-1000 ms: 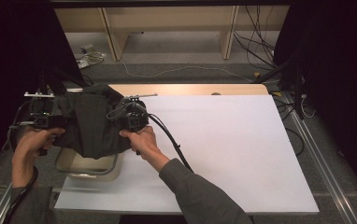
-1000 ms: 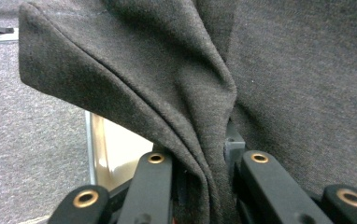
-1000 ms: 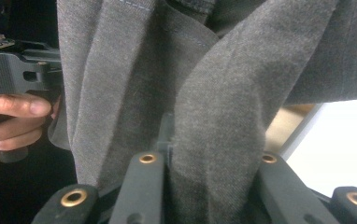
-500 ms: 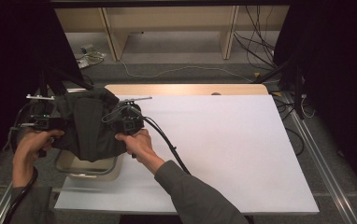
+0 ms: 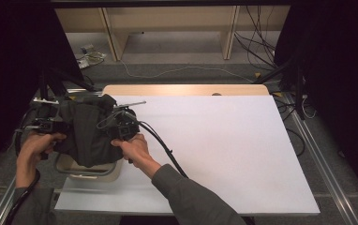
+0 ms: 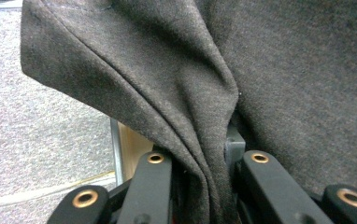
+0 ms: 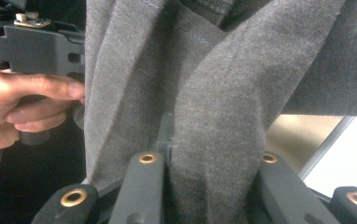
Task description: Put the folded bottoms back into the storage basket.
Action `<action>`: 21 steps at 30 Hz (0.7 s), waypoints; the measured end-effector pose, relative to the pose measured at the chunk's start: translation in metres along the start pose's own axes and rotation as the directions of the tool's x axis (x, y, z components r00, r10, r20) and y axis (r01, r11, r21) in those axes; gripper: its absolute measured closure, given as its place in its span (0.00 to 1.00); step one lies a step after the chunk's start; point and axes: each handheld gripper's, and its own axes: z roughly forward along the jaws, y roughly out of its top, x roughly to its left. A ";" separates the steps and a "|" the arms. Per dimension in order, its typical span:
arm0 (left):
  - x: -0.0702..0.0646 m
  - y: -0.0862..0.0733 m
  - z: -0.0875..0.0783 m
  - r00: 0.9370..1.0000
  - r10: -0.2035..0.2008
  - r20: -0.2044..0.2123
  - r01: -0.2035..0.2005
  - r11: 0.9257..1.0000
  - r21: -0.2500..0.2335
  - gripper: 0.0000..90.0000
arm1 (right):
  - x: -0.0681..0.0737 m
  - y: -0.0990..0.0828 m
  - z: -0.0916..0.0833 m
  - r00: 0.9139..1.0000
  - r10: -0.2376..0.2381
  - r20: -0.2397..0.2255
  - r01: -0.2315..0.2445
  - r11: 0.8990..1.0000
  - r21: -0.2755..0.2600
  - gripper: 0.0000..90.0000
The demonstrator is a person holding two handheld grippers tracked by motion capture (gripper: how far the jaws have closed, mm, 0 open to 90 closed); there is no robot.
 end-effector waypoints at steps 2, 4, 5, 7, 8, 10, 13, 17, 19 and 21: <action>0.000 -0.001 0.003 1.000 -0.004 -0.001 0.004 1.000 0.007 0.87 | 0.001 -0.001 0.001 1.000 0.001 0.002 -0.001 1.000 0.009 0.83; 0.001 -0.002 0.007 1.000 -0.005 -0.006 0.005 1.000 0.018 0.87 | 0.001 -0.002 0.003 1.000 -0.001 0.001 0.001 1.000 0.017 0.83; 0.001 -0.003 0.011 1.000 -0.009 -0.007 0.009 1.000 0.024 0.87 | 0.001 -0.004 0.004 1.000 0.004 0.003 -0.004 1.000 0.021 0.83; 0.001 -0.003 0.013 1.000 -0.009 -0.009 0.009 1.000 0.029 0.87 | 0.001 -0.004 0.005 1.000 0.001 0.004 -0.002 1.000 0.021 0.83; 0.001 -0.004 0.014 1.000 -0.010 -0.012 0.010 0.999 0.031 0.87 | 0.001 -0.005 0.006 1.000 0.005 0.003 -0.005 1.000 0.026 0.83; 0.002 -0.004 0.016 1.000 -0.012 -0.016 0.012 0.999 0.037 0.87 | 0.002 -0.006 0.007 1.000 0.002 0.007 -0.002 1.000 0.029 0.83; 0.002 -0.006 0.021 1.000 -0.012 -0.024 0.013 0.999 0.049 0.87 | 0.002 -0.008 0.010 1.000 0.005 0.007 -0.006 0.999 0.045 0.83; 0.003 -0.007 0.026 1.000 -0.012 -0.028 0.013 0.999 0.051 0.86 | 0.001 -0.009 0.011 1.000 0.004 0.009 -0.004 0.999 0.046 0.82; 0.002 -0.007 0.028 0.999 -0.011 -0.031 0.012 0.998 0.061 0.86 | 0.001 -0.009 0.011 1.000 0.006 0.009 -0.007 0.999 0.053 0.82; 0.002 -0.007 0.030 0.999 -0.015 -0.036 0.017 0.998 0.064 0.85 | 0.001 -0.010 0.012 1.000 0.006 0.011 -0.006 0.998 0.058 0.82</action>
